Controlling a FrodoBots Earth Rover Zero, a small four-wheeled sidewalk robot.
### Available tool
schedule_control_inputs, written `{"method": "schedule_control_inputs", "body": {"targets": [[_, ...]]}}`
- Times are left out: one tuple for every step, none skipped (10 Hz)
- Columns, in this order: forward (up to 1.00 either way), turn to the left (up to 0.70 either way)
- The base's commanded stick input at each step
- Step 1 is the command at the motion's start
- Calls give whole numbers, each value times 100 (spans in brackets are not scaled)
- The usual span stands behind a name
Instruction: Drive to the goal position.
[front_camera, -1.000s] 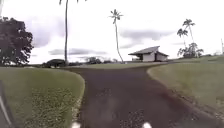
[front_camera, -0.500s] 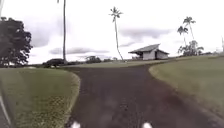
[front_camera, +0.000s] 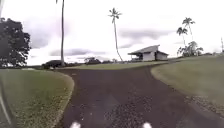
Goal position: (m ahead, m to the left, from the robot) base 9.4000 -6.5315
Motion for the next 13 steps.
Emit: {"method": "schedule_control_inputs", "body": {"targets": [[70,27],[70,27],[70,27],[70,27],[70,6],[70,0],[70,0],[70,0],[70,0],[70,-11],[70,-27],[70,-27],[70,-27]]}}
